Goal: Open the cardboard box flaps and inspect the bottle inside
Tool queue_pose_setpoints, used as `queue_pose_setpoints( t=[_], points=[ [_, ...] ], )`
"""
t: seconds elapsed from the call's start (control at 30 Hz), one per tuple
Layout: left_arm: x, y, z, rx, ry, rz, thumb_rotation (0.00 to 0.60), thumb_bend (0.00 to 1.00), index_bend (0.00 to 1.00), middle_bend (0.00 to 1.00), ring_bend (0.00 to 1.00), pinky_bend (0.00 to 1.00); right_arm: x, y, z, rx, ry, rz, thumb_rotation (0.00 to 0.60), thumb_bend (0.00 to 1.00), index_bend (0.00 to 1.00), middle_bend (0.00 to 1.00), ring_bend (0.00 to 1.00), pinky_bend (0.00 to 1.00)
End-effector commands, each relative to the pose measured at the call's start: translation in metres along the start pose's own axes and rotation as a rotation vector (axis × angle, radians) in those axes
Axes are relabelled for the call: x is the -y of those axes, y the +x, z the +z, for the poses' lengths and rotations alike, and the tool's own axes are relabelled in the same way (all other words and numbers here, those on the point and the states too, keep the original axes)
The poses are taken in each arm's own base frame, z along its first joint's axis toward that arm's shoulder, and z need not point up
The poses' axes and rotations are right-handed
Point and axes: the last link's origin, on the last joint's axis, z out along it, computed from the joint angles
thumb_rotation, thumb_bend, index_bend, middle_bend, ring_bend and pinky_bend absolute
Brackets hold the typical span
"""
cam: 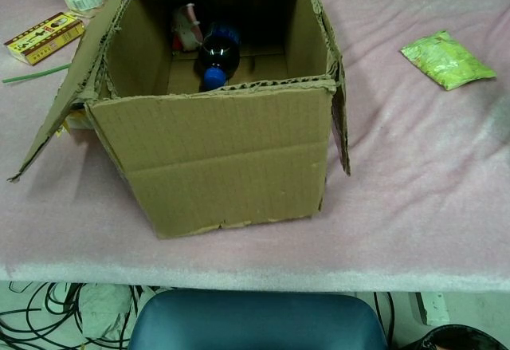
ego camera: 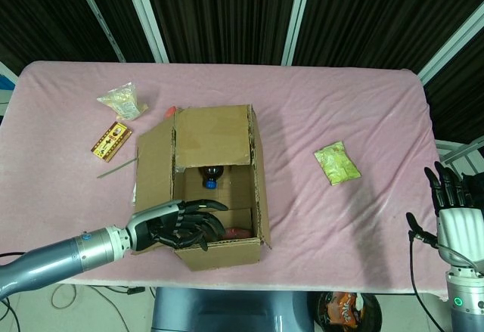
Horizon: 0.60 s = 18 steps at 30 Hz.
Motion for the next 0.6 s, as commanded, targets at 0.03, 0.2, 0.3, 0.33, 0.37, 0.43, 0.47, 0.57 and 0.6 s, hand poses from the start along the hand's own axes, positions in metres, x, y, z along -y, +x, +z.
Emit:
queue_pose_setpoints(
  t=[0.03,0.2,0.3,0.33,0.37,0.43,0.47,0.57,0.6],
  points=[
    [-0.003,0.014,-0.009,-0.132,-0.039,0.215,0.6,0.35,0.15,0.27,0.2,0.28,0.0,0.0,0.0,0.0,0.0,0.001,0.6,0.33,0.0,0.0,0.06,0.23],
    [0.004,0.047,-0.031,-0.473,-0.079,0.672,0.6,0.31,0.13,0.21,0.14,0.19,0.0,0.0,0.0,0.002,-0.001,0.0,0.6,0.33,0.0,0.0,0.06,0.23],
    [0.015,0.063,-0.044,-0.654,-0.06,0.899,0.6,0.28,0.07,0.17,0.11,0.15,0.0,-0.001,0.0,0.005,-0.004,-0.001,0.6,0.33,0.0,0.0,0.06,0.23],
    [0.022,0.069,-0.05,-0.729,-0.048,0.979,0.6,0.27,0.05,0.15,0.09,0.14,0.0,-0.001,0.0,0.006,-0.006,-0.002,0.6,0.33,0.0,0.0,0.06,0.23],
    [0.027,0.075,-0.055,-0.785,-0.032,1.037,0.6,0.26,0.04,0.14,0.08,0.13,0.0,-0.001,0.0,0.006,-0.006,-0.002,0.6,0.33,0.0,0.0,0.06,0.23],
    [0.037,0.08,-0.062,-0.864,-0.014,1.097,0.6,0.25,0.03,0.12,0.08,0.12,0.0,0.0,0.0,0.004,-0.004,-0.003,0.6,0.33,0.0,0.0,0.06,0.23],
    [0.043,0.082,-0.066,-0.899,-0.003,1.117,0.6,0.25,0.03,0.11,0.08,0.11,0.001,0.0,0.0,0.002,-0.003,-0.003,0.6,0.33,0.0,0.0,0.06,0.23],
    [0.065,0.09,-0.084,-1.001,0.052,1.161,0.6,0.24,0.03,0.1,0.08,0.1,0.002,0.001,0.0,-0.002,0.003,-0.007,0.6,0.33,0.0,0.0,0.06,0.23],
    [0.071,0.091,-0.089,-1.024,0.066,1.17,0.6,0.24,0.03,0.09,0.08,0.1,0.002,0.001,0.0,-0.002,0.004,-0.007,0.6,0.33,0.0,0.0,0.06,0.23]
  ],
)
